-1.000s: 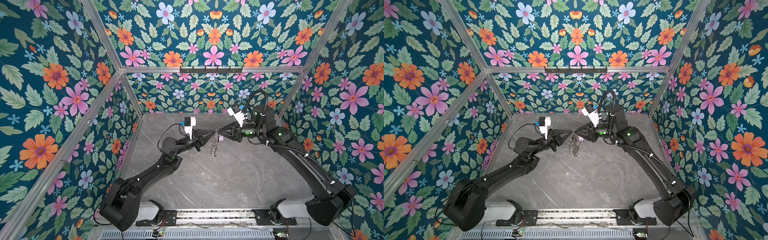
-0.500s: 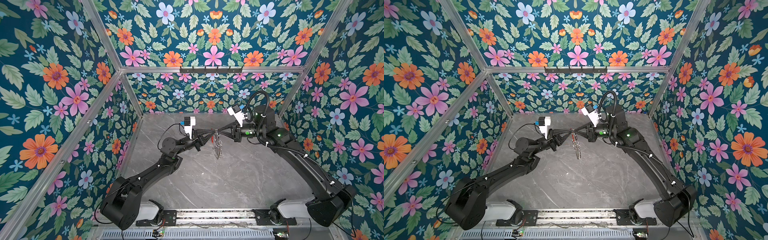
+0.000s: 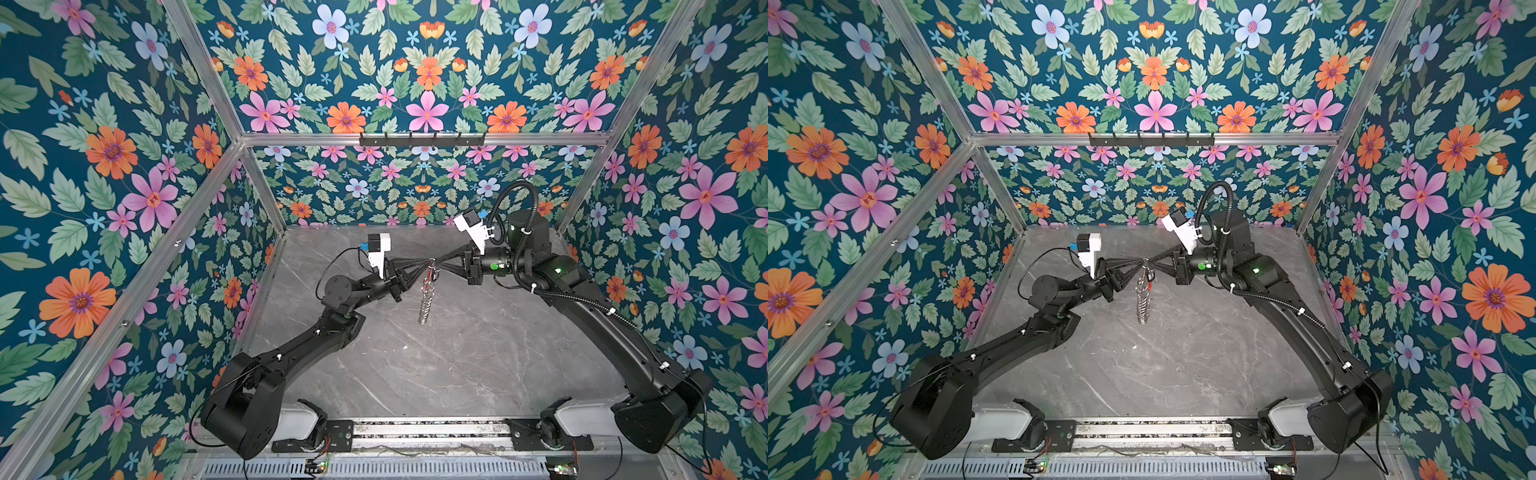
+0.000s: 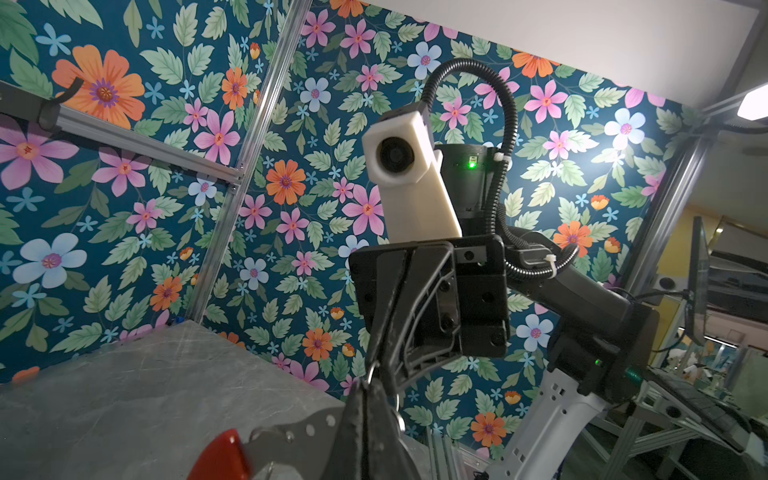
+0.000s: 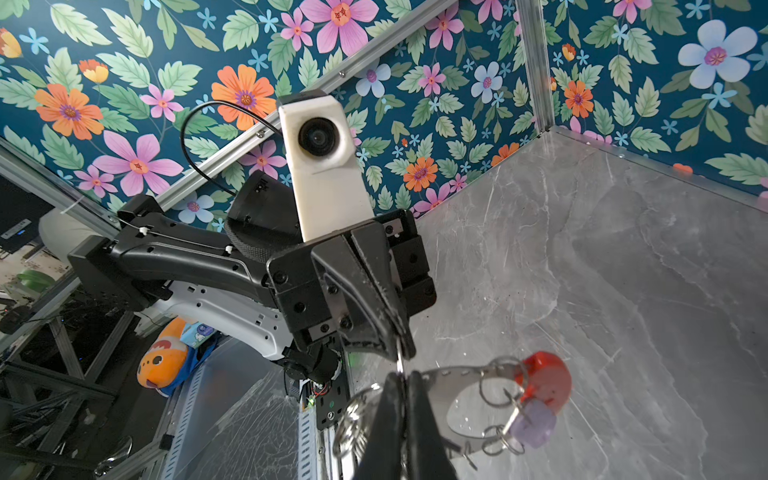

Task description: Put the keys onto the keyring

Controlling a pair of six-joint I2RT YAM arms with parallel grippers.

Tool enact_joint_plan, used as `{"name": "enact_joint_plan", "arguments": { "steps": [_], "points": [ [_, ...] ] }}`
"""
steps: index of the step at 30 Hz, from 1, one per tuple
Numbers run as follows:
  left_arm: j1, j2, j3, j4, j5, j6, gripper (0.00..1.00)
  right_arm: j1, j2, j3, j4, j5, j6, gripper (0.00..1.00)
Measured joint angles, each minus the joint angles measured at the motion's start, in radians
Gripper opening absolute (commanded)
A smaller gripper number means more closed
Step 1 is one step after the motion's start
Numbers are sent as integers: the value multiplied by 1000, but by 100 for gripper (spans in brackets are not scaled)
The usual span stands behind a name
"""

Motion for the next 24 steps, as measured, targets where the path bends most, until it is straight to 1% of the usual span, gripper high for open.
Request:
{"name": "enact_joint_plan", "arguments": {
  "steps": [3,5,7,9,11,13,15,16,19,21,24],
  "points": [
    [5,-63,9,-129,0,135,29,-2,8,16,-33,43,-38,0],
    [5,-108,28,-253,0,262,34,-2,11,17,-58,74,-76,0],
    [5,-156,64,-421,2,432,40,3,12,14,-83,118,-128,0],
    [5,-177,121,-592,5,594,42,24,10,4,-100,166,-191,0],
    [5,-166,212,-802,23,768,43,49,8,-12,-114,210,-254,0],
    [5,-119,333,-1027,29,930,43,69,4,-35,-117,246,-316,0],
    [6,-71,422,-1194,37,1042,43,74,-5,-55,-117,266,-355,0],
    [6,-47,460,-1272,45,1092,43,74,-10,-63,-116,269,-369,0],
    [7,-2,522,-1440,70,1193,43,79,-26,-77,-110,270,-391,0],
    [6,9,538,-1498,88,1231,43,83,-32,-84,-110,269,-399,0],
    [6,14,548,-1539,116,1257,42,85,-41,-89,-109,267,-407,0]
  ]
}}
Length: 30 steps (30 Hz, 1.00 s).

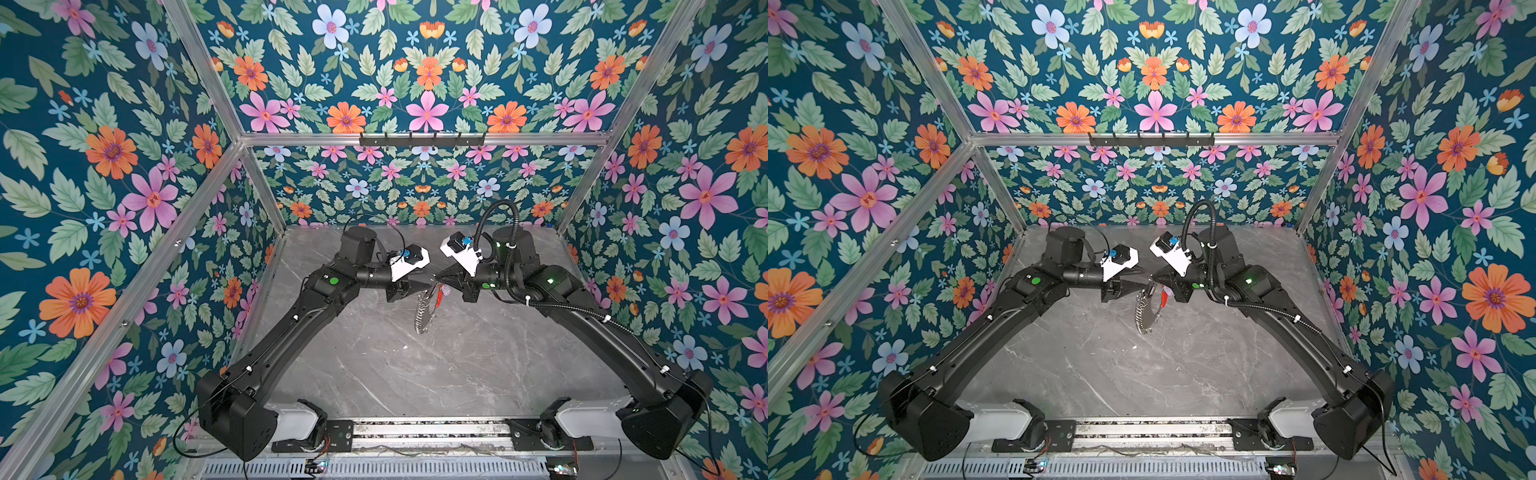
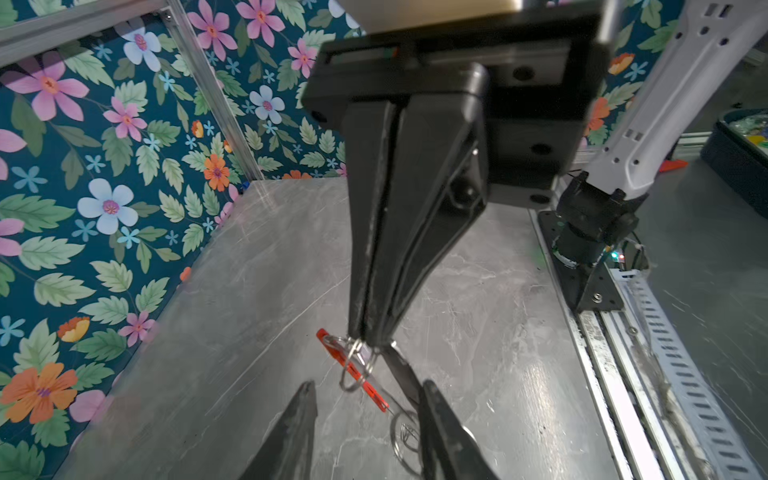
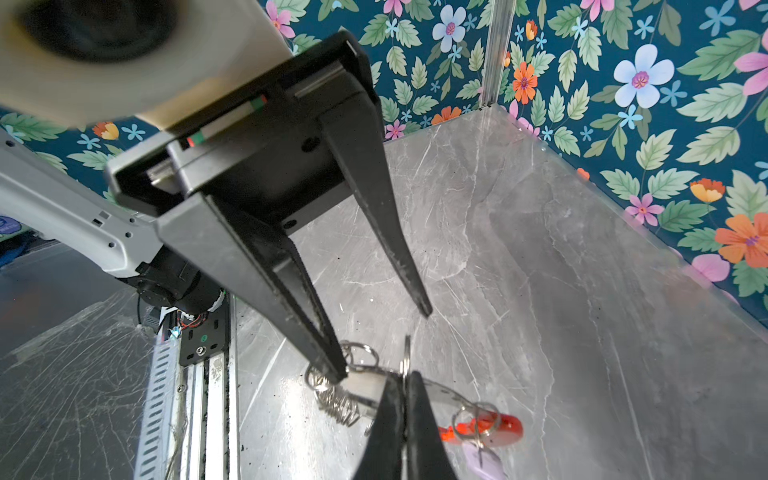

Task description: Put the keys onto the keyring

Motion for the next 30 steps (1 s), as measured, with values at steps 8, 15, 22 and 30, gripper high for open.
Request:
{"name": "enact_joint_plan", "arguments": {
  "steps": [8,15,22,30],
  "points": [
    [4,0,1,-4,23,20,33,7,-5,-6,0,-2,-3,0],
    [24,-3,-3,23,37,15,27,14,-8,-18,1,-9,-2,0],
    [25,17,-2,37,47,-3,31,16,-20,-20,9,-35,2,0],
    [25,27,8,44,75,-13,19,19,-19,-14,16,-41,2,0]
  ]
}}
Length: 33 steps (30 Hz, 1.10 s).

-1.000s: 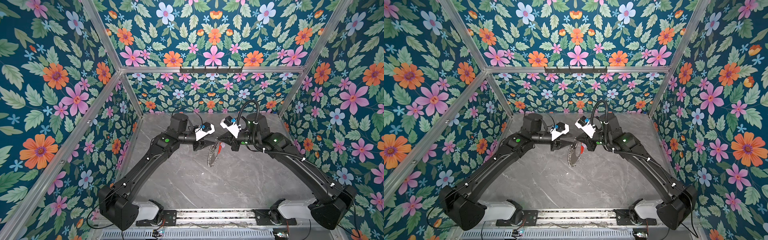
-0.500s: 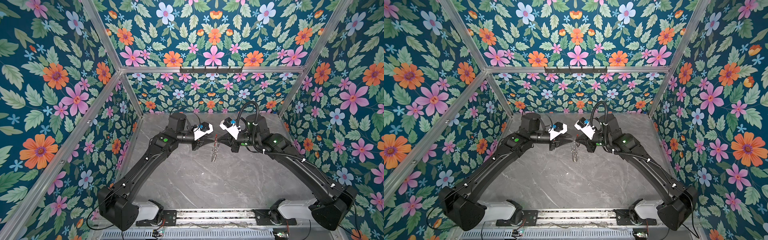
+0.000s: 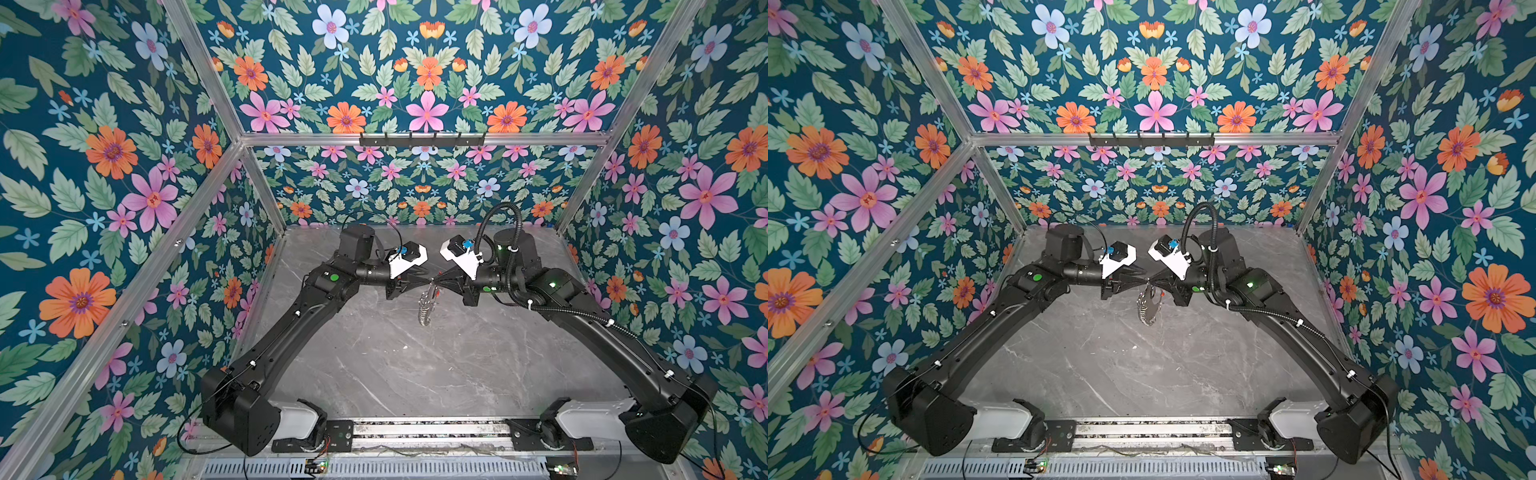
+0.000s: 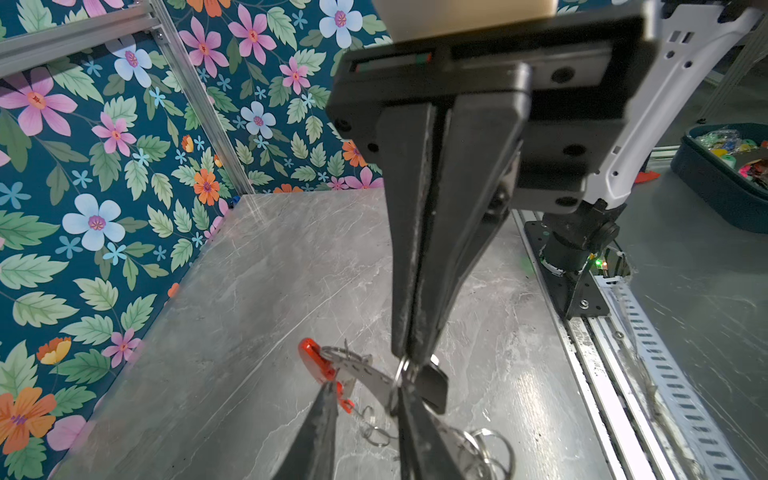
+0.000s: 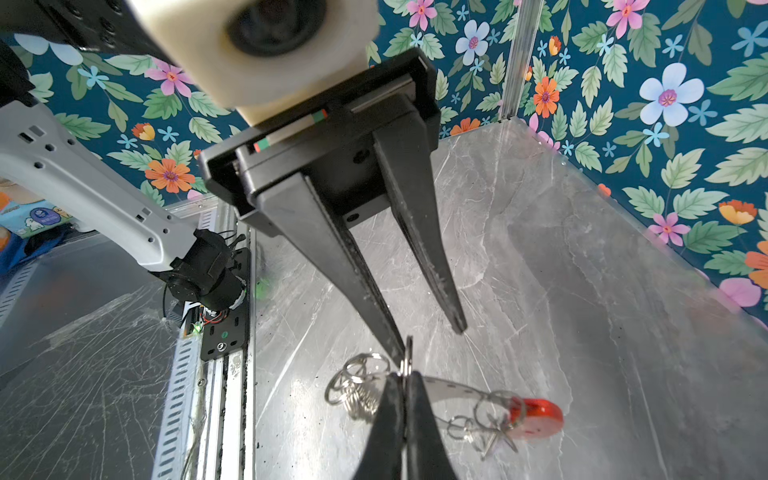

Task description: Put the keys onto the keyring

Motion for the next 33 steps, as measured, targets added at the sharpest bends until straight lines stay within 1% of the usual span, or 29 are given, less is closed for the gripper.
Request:
{"name": "enact_joint_plan", "arguments": {
  "steps": [6,13,16,17,21,23,25,26,30,33],
  "points": [
    [0,15,4,2,39,-16,1,0,4,6,-3,5,0,0],
    [2,16,-3,2,56,-24,0,1,14,14,-6,11,-3,0],
    [3,6,-34,39,61,-50,0,0,14,1,2,11,16,0],
    [4,0,-53,63,61,-67,0,1,12,-8,10,12,22,0],
    [6,-22,-149,214,60,-197,0,1,-4,-50,50,31,74,0],
    [6,-31,-199,306,60,-269,0,1,-10,-63,63,41,98,15],
    [6,-37,-253,416,60,-350,0,-2,-11,-66,79,53,143,32],
    [5,-39,-274,455,48,-385,0,-7,-11,-66,94,53,152,36],
    [5,-50,-358,616,7,-536,0,-41,-16,-63,137,51,229,45],
    [5,-67,-406,733,-24,-621,0,-100,-25,-73,172,27,303,48]
  ]
}}
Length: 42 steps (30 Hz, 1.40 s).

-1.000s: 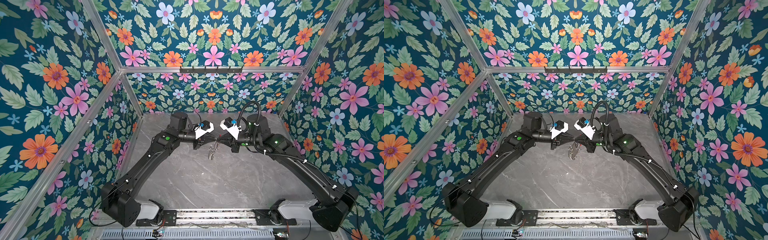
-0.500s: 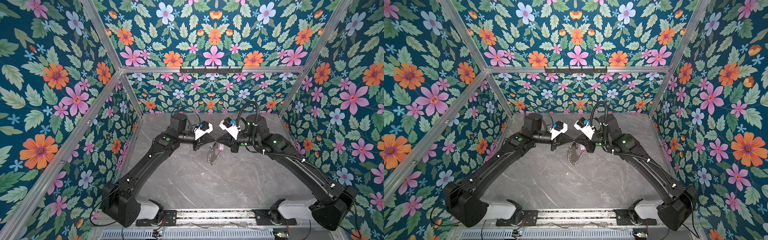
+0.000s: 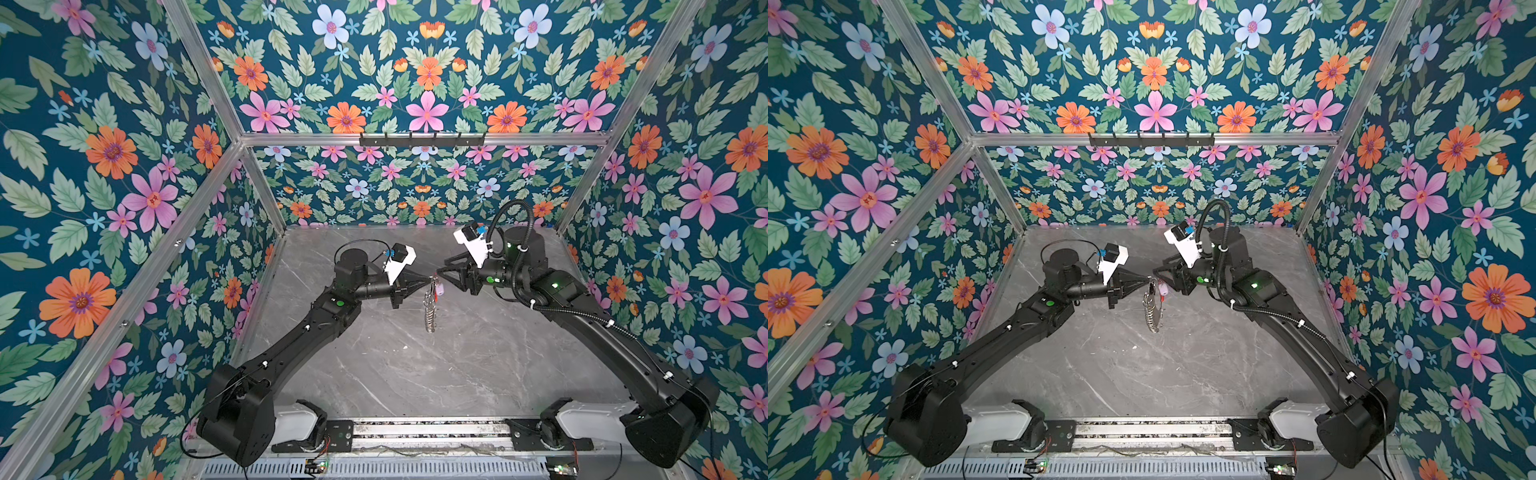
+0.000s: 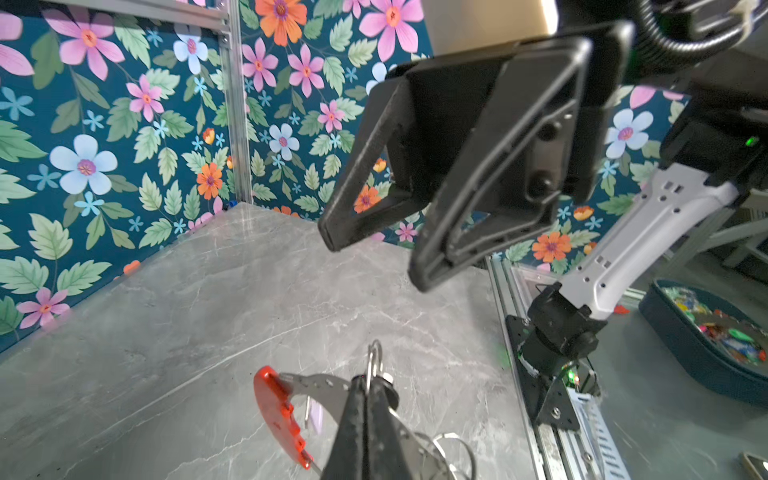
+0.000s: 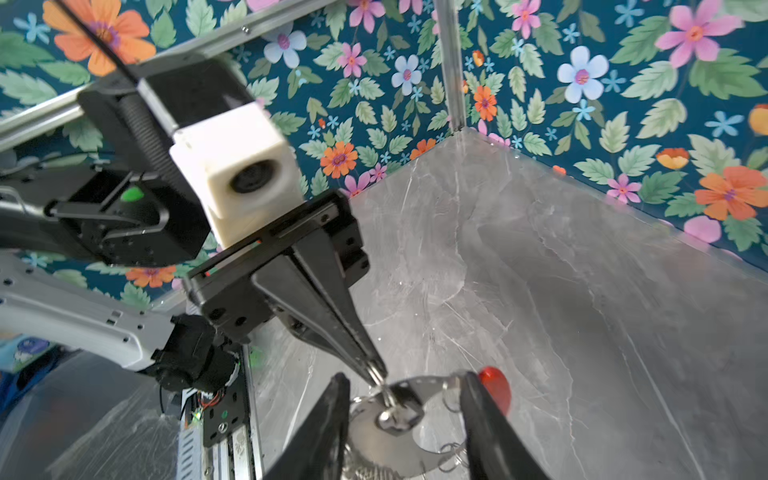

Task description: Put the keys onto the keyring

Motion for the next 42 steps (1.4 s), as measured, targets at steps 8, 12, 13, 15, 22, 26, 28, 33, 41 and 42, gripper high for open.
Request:
{"name": "enact_joint_plan", "arguments": {
  "steps": [8,12,13,15,22,26,28,33,41,42],
  "points": [
    [0,-8,-95,260,-63,-172,0,-95,-2,-50,136,-155,211,50],
    [0,-8,-121,362,-77,-239,0,-121,16,-55,182,-214,280,51],
    [0,-8,-122,377,-77,-245,0,-121,20,-57,188,-228,291,51],
    [0,-9,-122,406,-77,-266,0,-120,30,-57,209,-259,309,51],
    [0,-5,-109,452,-70,-317,0,-122,74,-51,266,-366,367,48],
    [-2,21,-84,462,-61,-361,0,-119,74,-57,302,-412,388,44],
    [-2,35,-68,465,-60,-381,0,-114,74,-57,310,-431,390,43],
    [-2,51,-52,473,-60,-419,0,-101,85,-53,311,-451,391,37],
    [-4,56,-51,485,-58,-448,0,-101,93,-44,307,-451,390,13],
    [-5,56,-51,487,-58,-449,0,-101,93,-42,306,-451,389,10]
  ]
}}
